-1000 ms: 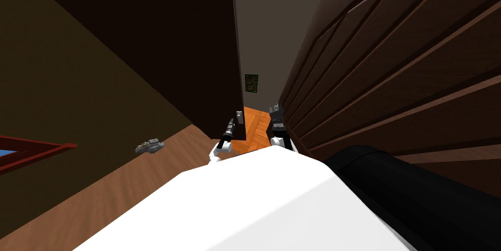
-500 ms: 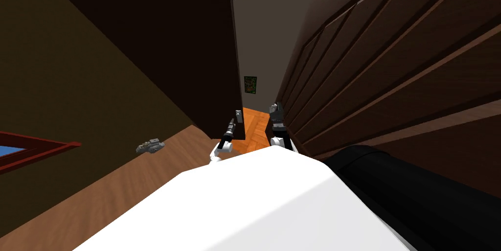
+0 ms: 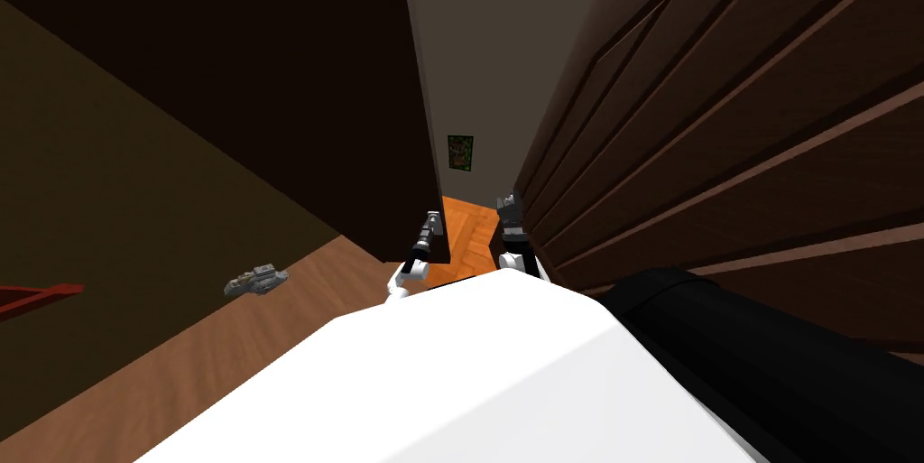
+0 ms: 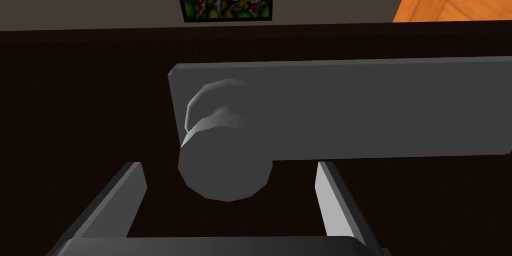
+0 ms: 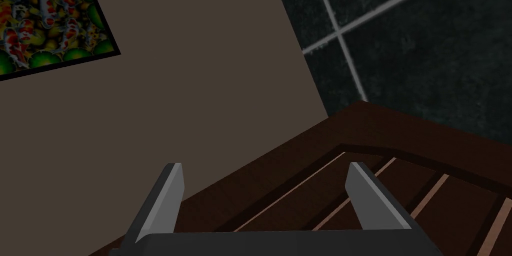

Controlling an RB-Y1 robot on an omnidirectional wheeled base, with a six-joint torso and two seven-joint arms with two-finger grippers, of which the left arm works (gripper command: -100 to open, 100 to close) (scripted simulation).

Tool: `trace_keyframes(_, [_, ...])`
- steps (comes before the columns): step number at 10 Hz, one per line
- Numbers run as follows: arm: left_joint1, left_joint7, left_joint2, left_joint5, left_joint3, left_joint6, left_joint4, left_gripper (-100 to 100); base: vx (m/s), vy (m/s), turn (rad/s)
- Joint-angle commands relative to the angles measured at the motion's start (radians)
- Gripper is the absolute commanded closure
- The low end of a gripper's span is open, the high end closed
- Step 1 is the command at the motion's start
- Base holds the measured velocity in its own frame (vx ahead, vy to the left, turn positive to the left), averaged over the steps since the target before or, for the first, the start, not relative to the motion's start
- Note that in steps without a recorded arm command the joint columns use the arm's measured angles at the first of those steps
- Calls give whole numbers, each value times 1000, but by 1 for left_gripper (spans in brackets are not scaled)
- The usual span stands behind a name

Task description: Push the door open

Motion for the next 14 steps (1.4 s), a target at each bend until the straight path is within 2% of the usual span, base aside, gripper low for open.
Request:
trace_keyframes(1, [-5,-1,-8,-1,5,-4,6,-100,197,-59,-22])
trace_keyframes(2, [-3,0,-4,-1,3,-2,3,-100,88,-24,-1])
trace_keyframes(3, [-3,0,-4,-1,3,-2,3,100,-14,1,5])
trace_keyframes(8, [-3,0,-4,-1,3,-2,3,100,-17,5,-1])
trace_keyframes(9, [0,-20,6,18,-17,-1,4,100,93,5,178])
trace_keyframes(10, [1,-27,9,25,-24,-2,3,100,132,-58,207])
trace_keyframes(14, [5,-84,27,80,-83,-7,0,100,197,-27,239])
